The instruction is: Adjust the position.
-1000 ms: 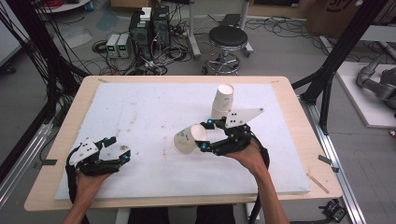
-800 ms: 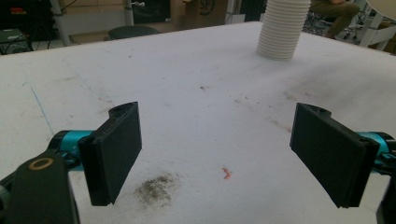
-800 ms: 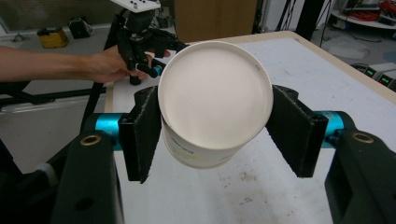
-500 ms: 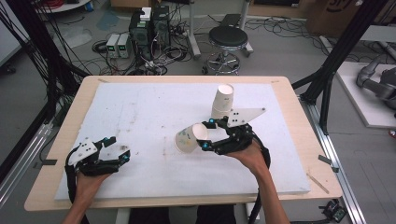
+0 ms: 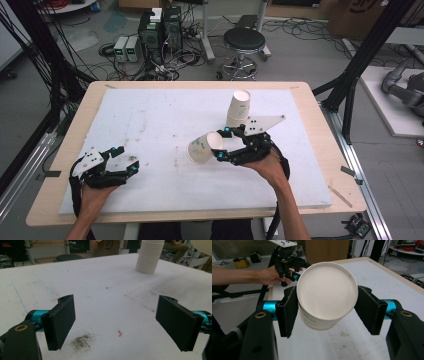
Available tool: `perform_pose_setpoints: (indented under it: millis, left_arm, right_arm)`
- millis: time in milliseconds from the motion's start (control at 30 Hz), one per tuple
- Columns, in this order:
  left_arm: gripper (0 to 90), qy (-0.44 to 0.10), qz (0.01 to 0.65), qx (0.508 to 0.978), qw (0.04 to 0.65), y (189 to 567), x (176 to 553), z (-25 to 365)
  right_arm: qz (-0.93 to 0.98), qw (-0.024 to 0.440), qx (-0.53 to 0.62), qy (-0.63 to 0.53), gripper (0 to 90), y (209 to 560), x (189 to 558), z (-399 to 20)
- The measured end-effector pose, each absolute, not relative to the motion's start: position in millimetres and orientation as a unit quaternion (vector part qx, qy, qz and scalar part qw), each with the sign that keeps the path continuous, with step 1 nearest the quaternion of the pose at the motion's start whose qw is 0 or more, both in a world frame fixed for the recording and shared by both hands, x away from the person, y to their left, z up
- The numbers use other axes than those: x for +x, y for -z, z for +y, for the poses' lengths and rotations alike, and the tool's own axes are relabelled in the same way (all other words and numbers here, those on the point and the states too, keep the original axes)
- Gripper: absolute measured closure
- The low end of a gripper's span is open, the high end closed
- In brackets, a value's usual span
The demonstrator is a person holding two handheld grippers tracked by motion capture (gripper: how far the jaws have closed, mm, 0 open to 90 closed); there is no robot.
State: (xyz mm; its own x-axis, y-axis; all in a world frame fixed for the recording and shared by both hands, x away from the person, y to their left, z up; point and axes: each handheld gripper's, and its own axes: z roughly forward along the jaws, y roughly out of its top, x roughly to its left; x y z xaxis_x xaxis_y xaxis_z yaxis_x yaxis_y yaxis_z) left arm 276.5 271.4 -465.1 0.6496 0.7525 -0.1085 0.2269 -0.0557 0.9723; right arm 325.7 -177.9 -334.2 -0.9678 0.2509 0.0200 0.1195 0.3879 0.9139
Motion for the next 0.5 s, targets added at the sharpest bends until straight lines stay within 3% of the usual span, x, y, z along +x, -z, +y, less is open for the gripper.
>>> perform_pose_setpoints:
  millis: [167,500]
  left_arm:
    - [15.9,-0.216,0.340,0.690,0.601,458.4,277.3,272.9]
    - [15.8,-0.169,0.219,0.726,0.630,406.4,291.1,260.3]
  right_arm:
    - [0.830,0.056,0.109,-0.544,37.4,334.6,326.5,-177.6]
    - [0.827,0.048,0.101,-0.551,37.4,334.7,328.6,-178.3]
